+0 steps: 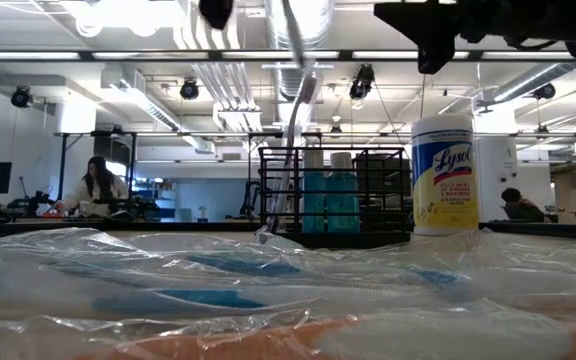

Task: Pick & Place toothbrushing station
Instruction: Put the violet toothbrush into the mesh organizer

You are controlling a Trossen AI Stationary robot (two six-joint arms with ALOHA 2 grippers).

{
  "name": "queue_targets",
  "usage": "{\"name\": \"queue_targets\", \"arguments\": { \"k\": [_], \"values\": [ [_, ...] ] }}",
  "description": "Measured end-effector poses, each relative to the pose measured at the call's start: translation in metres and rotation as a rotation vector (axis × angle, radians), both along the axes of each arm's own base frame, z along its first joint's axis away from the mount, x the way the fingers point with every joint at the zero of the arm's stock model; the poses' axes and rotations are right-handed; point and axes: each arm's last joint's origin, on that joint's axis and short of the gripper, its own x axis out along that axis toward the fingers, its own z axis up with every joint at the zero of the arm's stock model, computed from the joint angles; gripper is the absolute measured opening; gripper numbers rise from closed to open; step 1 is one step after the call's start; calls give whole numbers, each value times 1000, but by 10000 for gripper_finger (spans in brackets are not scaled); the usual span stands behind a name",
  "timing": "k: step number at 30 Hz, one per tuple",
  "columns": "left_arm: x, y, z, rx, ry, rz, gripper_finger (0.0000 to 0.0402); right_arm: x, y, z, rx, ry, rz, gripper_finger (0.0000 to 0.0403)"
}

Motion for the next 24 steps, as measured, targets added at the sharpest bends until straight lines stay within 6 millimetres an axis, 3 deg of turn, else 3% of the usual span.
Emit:
{"name": "queue_targets", "arguments": {
  "k": [8,14,19,24],
  "values": [
    [-60,5,-44,-103,-32,-18,19,-26,6,9,-25,12,62,212],
    [-95,9,-72,-173,-107,-38,19,-48,6,3,-38,-90,91,160],
    [-111,12,-89,-215,-100,-11,19,-59,-1,-7,-26,-125,30,107],
    [-116,13,-94,-221,-107,-10,19,-64,-6,-15,-41,-102,-34,51]
  ]
}}
